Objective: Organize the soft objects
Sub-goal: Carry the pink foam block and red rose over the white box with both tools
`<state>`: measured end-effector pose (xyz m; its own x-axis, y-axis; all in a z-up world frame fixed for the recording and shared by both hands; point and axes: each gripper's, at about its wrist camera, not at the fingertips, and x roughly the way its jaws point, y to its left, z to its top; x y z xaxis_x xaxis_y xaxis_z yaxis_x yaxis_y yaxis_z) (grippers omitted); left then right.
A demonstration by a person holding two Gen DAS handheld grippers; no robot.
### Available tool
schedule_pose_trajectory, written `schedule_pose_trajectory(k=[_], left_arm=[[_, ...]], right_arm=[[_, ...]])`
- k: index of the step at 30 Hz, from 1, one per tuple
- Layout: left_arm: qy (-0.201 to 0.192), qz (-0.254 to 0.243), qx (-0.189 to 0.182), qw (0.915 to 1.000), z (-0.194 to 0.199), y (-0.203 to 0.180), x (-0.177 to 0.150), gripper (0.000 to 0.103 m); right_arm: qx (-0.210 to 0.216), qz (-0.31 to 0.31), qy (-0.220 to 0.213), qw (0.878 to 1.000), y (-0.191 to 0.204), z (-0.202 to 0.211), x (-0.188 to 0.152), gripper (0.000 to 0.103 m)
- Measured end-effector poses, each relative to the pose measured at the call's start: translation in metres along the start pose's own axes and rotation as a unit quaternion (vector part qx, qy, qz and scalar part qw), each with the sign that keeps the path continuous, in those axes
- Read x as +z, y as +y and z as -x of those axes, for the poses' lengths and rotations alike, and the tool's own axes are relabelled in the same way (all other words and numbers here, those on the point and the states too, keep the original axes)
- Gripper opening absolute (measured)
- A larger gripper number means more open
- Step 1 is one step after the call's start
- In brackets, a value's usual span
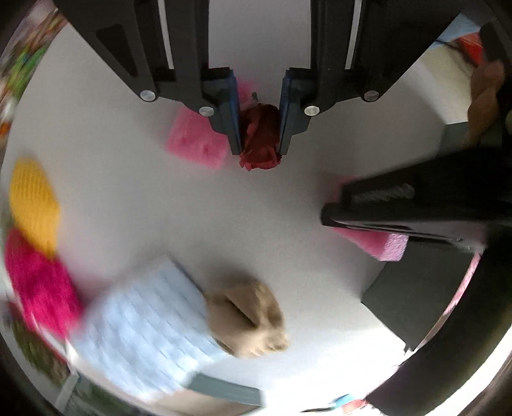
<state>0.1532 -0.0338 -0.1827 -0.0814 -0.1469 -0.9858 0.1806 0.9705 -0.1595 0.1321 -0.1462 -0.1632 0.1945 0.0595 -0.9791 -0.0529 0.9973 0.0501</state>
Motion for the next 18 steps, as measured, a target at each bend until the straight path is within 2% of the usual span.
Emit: schedule_pose_trajectory(k=[4, 9, 13, 18], left_arm=[[0.018, -0.019, -0.014, 0.9995, -0.005, -0.007, -0.033, 0.024], [0.029, -0.047, -0.015, 0.9984, -0.006, -0.014, -0.061, 0.024], [0.026, -0.076, -0.016, 0.9966, 0.002, -0.017, -0.077, 0.024], [0.016, -0.099, -0.013, 0.9949, 0.012, -0.021, -0.081, 0.024]], right_arm=[[0.035, -0.092, 0.018, 0.995, -0.031, 0.005, -0.037, 0.022], [0.071, -0.195, 0.027, 0.978, -0.055, 0.014, -0.083, 0.022], [0.076, -0.219, 0.03, 0.972, -0.05, 0.025, -0.106, 0.022], [0.062, -0.217, 0.029, 0.974, -0.048, 0.024, -0.109, 0.022]])
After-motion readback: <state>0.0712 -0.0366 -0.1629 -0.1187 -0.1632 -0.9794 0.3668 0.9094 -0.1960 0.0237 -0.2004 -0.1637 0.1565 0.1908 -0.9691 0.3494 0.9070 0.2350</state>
